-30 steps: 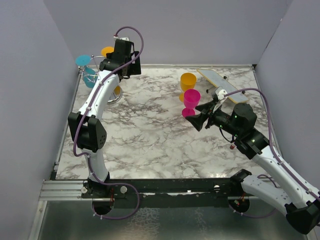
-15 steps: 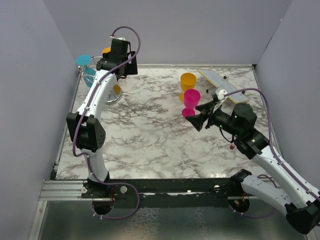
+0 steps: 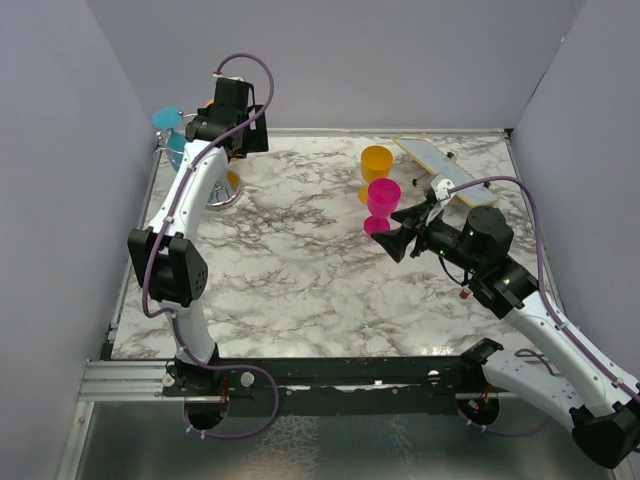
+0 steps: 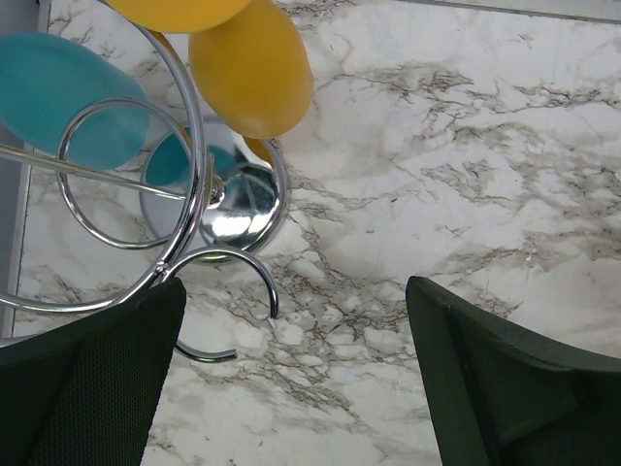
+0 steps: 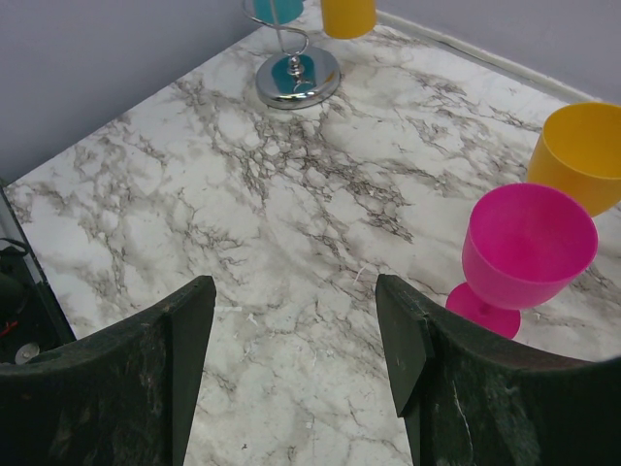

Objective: Take the wine glass off the wine glass rack

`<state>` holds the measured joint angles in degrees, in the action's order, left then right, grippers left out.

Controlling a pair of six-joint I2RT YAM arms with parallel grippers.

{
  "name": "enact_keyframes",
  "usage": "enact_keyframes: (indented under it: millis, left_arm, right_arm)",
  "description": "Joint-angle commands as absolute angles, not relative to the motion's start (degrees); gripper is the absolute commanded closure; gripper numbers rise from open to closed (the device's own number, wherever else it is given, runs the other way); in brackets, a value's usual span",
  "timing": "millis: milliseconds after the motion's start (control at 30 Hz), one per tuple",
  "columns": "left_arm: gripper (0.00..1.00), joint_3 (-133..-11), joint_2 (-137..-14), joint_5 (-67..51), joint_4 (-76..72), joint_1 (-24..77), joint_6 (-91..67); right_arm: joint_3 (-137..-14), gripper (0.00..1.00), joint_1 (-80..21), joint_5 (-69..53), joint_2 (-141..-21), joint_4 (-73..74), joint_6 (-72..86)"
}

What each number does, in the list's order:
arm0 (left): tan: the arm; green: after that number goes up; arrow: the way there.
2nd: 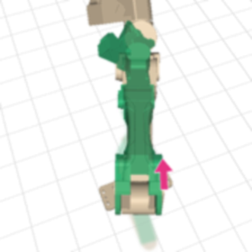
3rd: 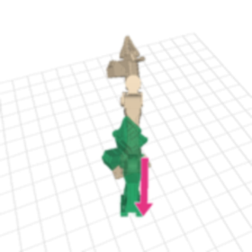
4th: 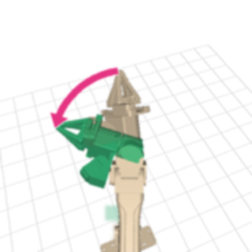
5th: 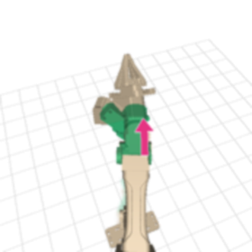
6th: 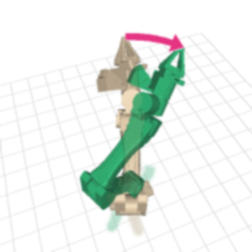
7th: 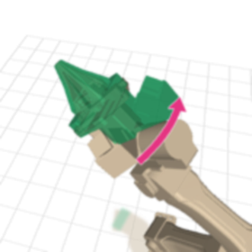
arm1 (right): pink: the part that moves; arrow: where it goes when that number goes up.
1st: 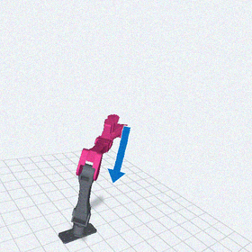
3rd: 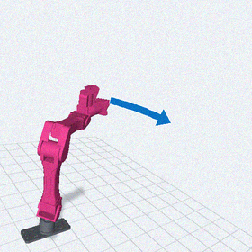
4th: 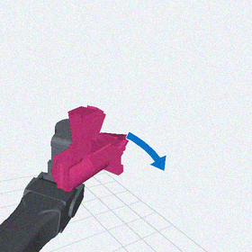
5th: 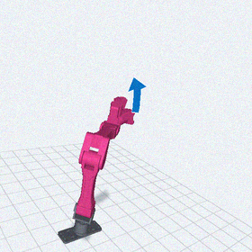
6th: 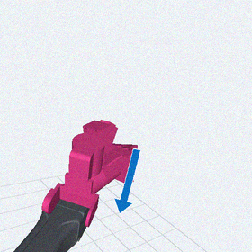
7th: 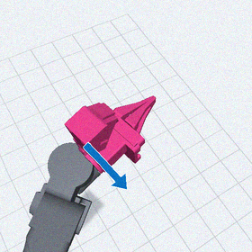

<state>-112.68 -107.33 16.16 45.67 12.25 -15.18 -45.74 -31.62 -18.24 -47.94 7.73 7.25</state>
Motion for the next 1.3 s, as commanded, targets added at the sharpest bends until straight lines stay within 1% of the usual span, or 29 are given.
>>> enact_keyframes:
  millis: [0, 733, 1167, 1200, 1267]
  left_arm:
    - [0.01, -111.29, -103.12, 19.66, 47.07, 11.1, -14.28]
    - [0.01, -100.62, -93.53, 20.24, 46.93, 6.28, -14.32]
    - [0.01, -98.45, -89.33, 16.0, 46.17, 4.97, -16.31]
    - [0.01, -98.56, -89.62, 16.04, 46.0, 4.93, -16.3]
    - [0.06, -99.09, -90.73, 16.79, 46.03, 4.97, -16.05]
  right_arm:
    - [-46.92, 0.32, -31.9, -16.96, -47.16, 7.47, 7.21]
    - [-47.05, 0.32, -31.9, -17.89, -47.01, 7.34, 7.36]
    - [-46.57, 0.32, -31.91, -18.11, -46.48, 7.32, 7.58]
    - [-46.58, 0.32, -31.9, -18.11, -46.45, 7.3, 7.64]
    - [-46.53, 0.32, -31.9, -18.19, -46.56, 7.22, 7.62]
